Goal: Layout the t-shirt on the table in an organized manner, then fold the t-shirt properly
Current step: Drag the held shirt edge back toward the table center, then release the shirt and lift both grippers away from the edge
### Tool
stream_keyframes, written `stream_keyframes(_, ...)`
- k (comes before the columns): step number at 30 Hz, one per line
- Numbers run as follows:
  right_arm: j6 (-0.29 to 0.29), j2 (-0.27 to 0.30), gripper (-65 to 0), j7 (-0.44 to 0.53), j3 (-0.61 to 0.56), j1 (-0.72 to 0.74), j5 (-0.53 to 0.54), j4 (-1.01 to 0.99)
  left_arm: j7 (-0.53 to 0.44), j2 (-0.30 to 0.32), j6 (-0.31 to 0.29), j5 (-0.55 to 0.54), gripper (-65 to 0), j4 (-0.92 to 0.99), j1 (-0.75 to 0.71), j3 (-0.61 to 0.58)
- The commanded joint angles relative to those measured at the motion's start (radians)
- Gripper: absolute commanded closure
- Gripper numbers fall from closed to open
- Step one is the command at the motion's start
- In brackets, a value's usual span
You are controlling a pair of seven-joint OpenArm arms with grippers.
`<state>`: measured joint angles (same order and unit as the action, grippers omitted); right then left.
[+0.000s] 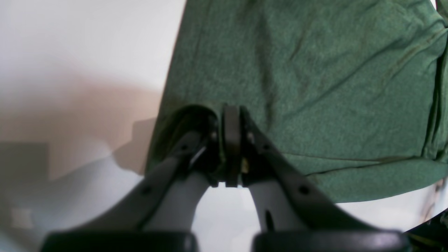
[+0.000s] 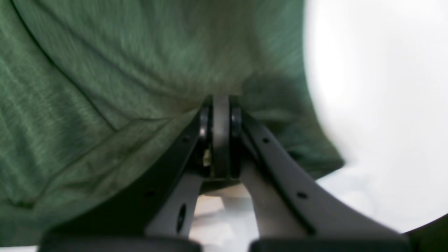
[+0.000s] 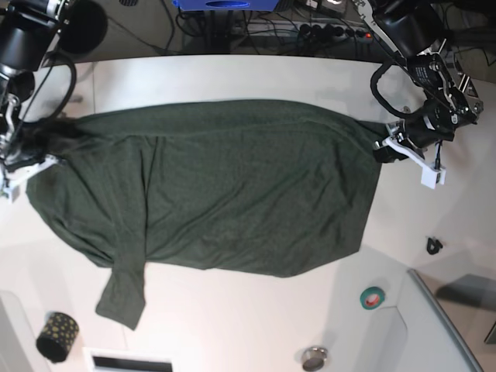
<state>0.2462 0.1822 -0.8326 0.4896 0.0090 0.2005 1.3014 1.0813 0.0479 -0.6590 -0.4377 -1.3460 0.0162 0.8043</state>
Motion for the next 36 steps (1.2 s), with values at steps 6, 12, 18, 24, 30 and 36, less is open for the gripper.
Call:
stream_keyframes(6, 0.025, -0.013, -0.8, 0.006, 0.004, -0.109, 0.011, 0.278, -0.016, 0.011, -0.006, -0.016, 0.0, -0.016, 0.012, 0.005)
stream_keyframes(12, 0.031, -0.025, -0.8, 0.005, -0.002, -0.136, 0.012, 0.274, -0.016, 0.008, -0.006, -0.016, 0.0, -0.013, 0.034, 0.005)
stream_keyframes(18, 0.175, -0.105, -0.6, 0.005, -0.009, -0.260, 0.012, 0.406, -0.017, 0.008, 0.054, -0.023, 0.0, 0.023, 0.046, 0.007)
stream_keyframes(24, 0.285, -0.155, -0.6, 0.017, -0.114, -0.399, 0.009, 0.493, -0.017, 0.008, 0.055, -0.025, 0.0, 0.024, 0.057, 0.008)
stream_keyframes(30, 0.292, -0.106, -0.6, 0.082, -0.358, -0.488, 0.007, 0.496, -0.017, 0.005, 0.057, -0.023, 0.0, 0.079, 0.093, 0.077)
stream_keyframes(36, 0.282, -0.065, -1.2, 0.086, -0.595, -0.484, 0.009, 0.487, -0.017, 0.010, 0.057, -0.022, 0.0, 0.115, 0.103, 0.091)
